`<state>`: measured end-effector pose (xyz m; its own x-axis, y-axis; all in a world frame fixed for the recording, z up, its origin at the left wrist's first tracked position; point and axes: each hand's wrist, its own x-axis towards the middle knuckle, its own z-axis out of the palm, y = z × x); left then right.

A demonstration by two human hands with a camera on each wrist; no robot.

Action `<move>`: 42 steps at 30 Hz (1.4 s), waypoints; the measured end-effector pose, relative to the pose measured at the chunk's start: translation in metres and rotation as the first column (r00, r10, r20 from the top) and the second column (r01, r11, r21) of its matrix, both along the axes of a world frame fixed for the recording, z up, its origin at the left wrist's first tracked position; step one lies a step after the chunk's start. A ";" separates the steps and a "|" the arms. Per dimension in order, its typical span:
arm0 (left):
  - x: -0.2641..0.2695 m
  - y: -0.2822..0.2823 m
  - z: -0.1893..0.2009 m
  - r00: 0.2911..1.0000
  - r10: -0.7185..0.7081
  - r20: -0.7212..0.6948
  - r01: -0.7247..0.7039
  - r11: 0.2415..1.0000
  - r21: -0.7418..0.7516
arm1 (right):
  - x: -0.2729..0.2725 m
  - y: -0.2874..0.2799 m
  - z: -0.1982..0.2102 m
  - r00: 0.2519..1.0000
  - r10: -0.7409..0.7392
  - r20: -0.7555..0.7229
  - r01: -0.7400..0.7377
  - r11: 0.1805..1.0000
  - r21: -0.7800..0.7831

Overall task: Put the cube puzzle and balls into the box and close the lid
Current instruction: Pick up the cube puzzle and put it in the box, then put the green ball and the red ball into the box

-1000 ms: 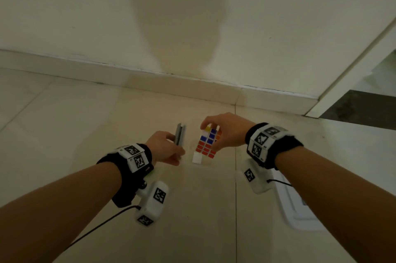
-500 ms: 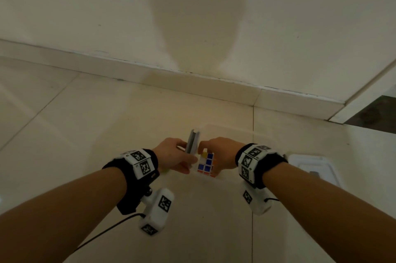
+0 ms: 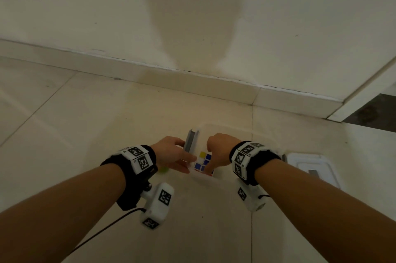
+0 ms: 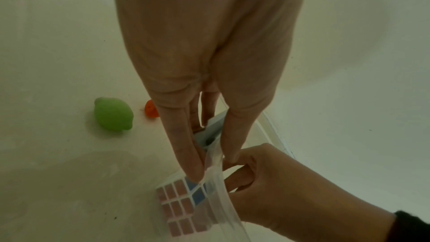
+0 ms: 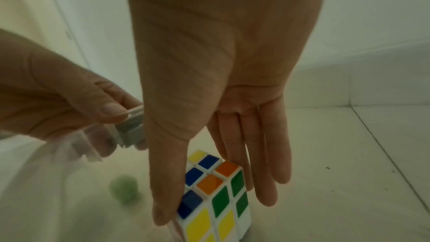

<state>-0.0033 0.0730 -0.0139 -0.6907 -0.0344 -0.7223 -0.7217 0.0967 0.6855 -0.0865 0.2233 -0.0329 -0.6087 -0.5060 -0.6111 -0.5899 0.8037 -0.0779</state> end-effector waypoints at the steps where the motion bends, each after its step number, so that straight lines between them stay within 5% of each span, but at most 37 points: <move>1: 0.000 0.000 0.000 1.000 -0.001 0.000 0.001 1.000 -0.001 | 0.000 -0.002 0.000 1.000 0.011 -0.002 -0.011 1.000 0.010; 11: -0.001 -0.003 0.002 0.998 -0.050 0.044 0.049 0.999 0.021 | 0.002 -0.006 0.001 0.998 0.061 -0.006 -0.061 0.997 0.044; 15: -0.009 -0.017 -0.011 1.000 -0.001 0.007 0.003 0.968 -0.250 | -0.009 0.001 0.017 0.995 -0.032 0.089 0.032 0.999 -0.002; 17: -0.011 -0.030 -0.024 0.998 -0.034 -0.048 0.006 0.866 -0.500 | -0.020 0.008 0.032 0.985 -0.110 0.136 0.123 0.988 -0.095; 19: -0.009 -0.042 -0.036 0.980 -0.195 0.030 0.155 0.666 -0.729 | -0.031 0.014 0.043 0.975 -0.156 0.158 0.183 0.968 -0.173; 21: -0.007 -0.048 -0.048 0.940 -0.293 0.176 0.308 0.503 -0.807 | -0.038 0.019 0.050 0.970 -0.187 0.156 0.221 0.946 -0.238; 22: -0.007 -0.049 -0.052 0.925 -0.303 0.229 0.356 0.480 -0.802 | -0.040 0.021 0.052 0.968 -0.201 0.153 0.236 0.935 -0.264; 28: -0.002 -0.040 -0.065 0.884 -0.327 0.335 0.462 0.492 -0.738 | -0.040 0.024 0.046 0.972 -0.193 0.132 0.223 0.936 -0.272; 32: -0.007 -0.042 -0.060 0.966 -0.205 0.155 0.255 0.693 -0.675 | -0.037 0.023 0.043 0.973 -0.193 0.127 0.225 0.917 -0.330; 35: -0.016 -0.048 -0.044 0.989 0.076 -0.124 -0.123 0.888 -0.443 | -0.036 0.020 0.047 0.975 -0.206 0.083 0.221 0.866 -0.448; 37: -0.021 -0.051 -0.029 0.932 0.268 -0.244 -0.320 0.926 -0.203 | -0.033 0.014 0.050 0.972 -0.225 0.074 0.228 0.805 -0.548; 42: -0.030 -0.041 0.008 0.893 0.375 -0.249 -0.341 0.925 0.170 | -0.025 -0.009 0.059 0.948 -0.234 0.216 0.317 0.620 -0.717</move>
